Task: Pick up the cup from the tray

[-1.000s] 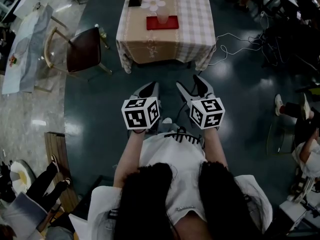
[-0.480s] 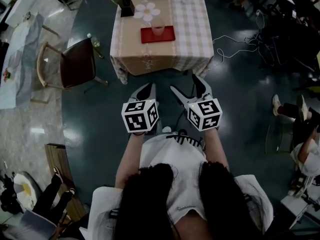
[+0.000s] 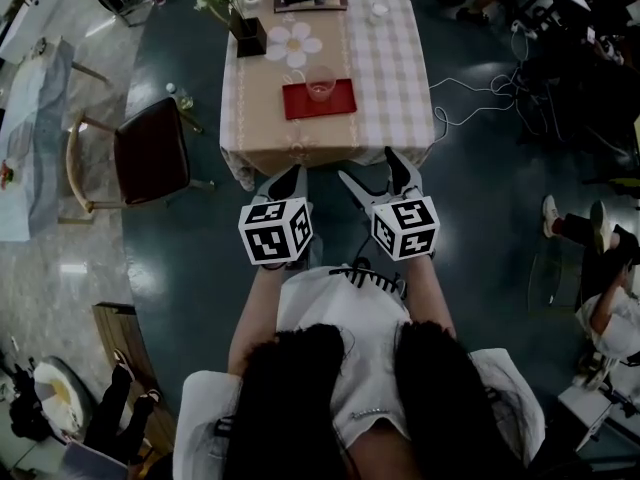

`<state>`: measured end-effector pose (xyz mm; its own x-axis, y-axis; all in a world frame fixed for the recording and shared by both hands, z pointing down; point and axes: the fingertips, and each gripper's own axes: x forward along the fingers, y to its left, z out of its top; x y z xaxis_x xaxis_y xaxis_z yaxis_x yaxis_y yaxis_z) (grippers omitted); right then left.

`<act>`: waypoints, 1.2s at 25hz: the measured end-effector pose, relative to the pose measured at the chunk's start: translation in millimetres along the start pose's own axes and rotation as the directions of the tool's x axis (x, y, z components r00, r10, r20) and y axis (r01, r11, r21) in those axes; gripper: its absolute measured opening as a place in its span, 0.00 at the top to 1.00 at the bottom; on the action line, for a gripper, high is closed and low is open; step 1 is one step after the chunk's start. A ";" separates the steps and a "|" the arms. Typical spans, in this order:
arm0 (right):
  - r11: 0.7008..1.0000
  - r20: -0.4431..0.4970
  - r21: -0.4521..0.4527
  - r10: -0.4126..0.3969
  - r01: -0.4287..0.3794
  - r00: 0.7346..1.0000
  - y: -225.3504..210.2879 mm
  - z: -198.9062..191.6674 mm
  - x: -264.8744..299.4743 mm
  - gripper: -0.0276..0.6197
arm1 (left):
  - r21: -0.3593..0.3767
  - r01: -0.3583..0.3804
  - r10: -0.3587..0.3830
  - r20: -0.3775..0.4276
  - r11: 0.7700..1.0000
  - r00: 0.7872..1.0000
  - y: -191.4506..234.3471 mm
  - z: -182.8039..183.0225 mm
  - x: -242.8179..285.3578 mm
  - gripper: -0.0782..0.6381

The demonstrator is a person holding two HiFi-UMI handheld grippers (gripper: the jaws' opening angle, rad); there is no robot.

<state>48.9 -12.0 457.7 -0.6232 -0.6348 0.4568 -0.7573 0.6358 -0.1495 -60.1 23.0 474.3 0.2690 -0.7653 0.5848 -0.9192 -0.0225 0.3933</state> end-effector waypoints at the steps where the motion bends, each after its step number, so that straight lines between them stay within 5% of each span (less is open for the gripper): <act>1: 1.000 -0.009 -0.005 -0.001 0.001 1.000 -1.0 2.6 7.5 0.33 | 0.005 0.003 -0.003 -0.003 1.000 1.000 3.6 5.5 4.7 0.88; 19: 0.996 -0.047 -0.056 -0.077 0.075 0.996 -13.0 45.3 122.9 0.29 | 0.061 0.030 -0.028 -0.034 0.998 0.999 69.7 77.7 55.7 0.88; 30: 0.991 -0.193 -0.127 -0.053 0.028 0.980 -43.0 34.6 199.5 0.28 | 0.030 -0.031 0.032 -0.049 0.999 0.998 93.8 103.5 91.0 0.88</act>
<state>-49.6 -181.2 525.0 -0.5327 -0.5706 0.6250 -0.7437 0.6681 -0.0239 -151.7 -115.3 490.9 0.2529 -0.7330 0.6314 -0.9353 -0.0183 0.3533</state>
